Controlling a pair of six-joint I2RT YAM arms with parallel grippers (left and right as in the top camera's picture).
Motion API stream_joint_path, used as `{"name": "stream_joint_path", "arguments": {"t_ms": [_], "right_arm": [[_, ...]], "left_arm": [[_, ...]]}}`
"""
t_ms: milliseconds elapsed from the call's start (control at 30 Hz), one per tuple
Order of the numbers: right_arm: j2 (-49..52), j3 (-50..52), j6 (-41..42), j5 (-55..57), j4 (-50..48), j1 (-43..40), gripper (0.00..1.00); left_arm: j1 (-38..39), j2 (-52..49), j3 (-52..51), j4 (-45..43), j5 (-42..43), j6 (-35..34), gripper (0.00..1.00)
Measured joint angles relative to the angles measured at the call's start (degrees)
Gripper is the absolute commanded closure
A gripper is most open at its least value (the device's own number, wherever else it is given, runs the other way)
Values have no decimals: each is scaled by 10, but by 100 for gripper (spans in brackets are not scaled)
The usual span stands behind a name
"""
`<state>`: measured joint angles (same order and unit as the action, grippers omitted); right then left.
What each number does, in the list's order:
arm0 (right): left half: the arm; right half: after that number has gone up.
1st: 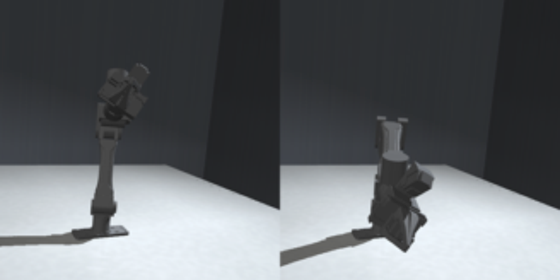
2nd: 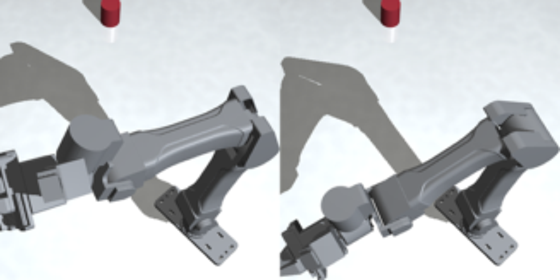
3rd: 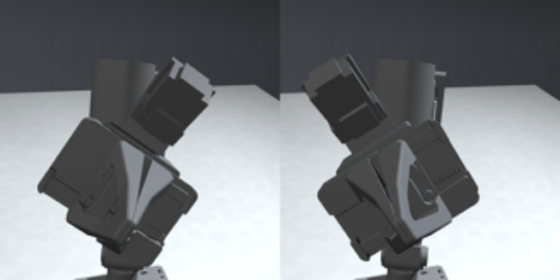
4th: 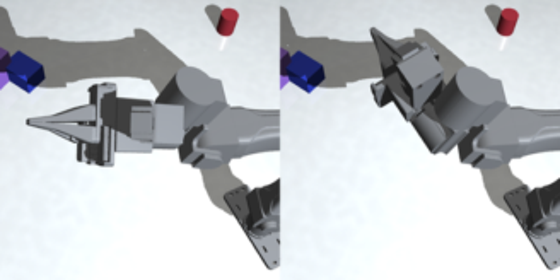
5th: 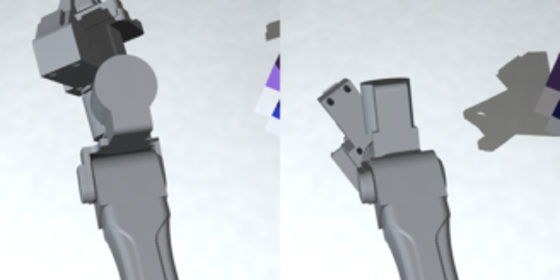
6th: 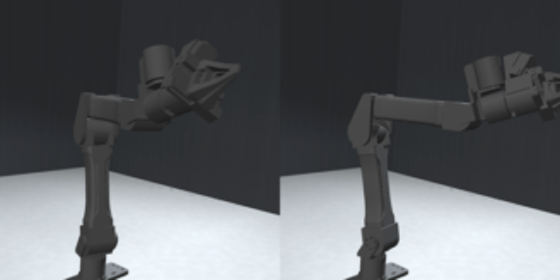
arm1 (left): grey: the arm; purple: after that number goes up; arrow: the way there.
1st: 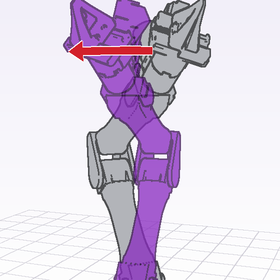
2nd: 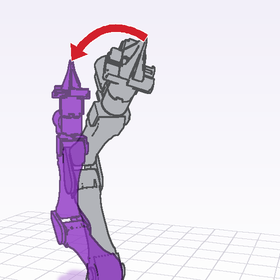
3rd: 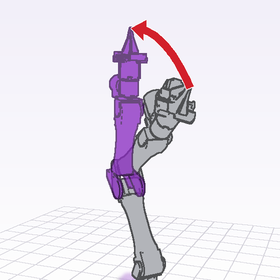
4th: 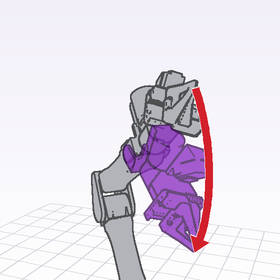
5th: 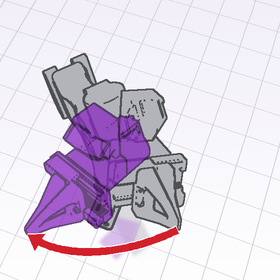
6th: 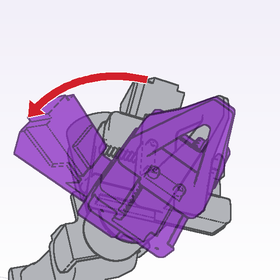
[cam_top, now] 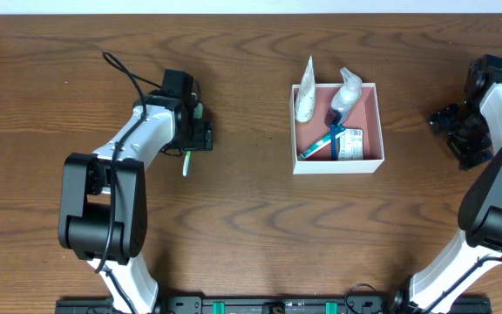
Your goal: Pack container
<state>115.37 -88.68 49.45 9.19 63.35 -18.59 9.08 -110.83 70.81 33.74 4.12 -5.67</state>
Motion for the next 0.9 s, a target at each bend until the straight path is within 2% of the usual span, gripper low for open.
{"name": "stream_joint_path", "arguments": {"t_ms": [667, 800, 900], "right_arm": [[0, 0, 0, 0, 0, 0, 1], [0, 0, 0, 0, 0, 0, 1], [0, 0, 0, 0, 0, 0, 1]], "left_arm": [[0, 0, -11, -5, 0, 0, 13], [0, 0, -11, -5, 0, -1, 19], [0, 0, -11, -6, 3, 2, 19]]}}
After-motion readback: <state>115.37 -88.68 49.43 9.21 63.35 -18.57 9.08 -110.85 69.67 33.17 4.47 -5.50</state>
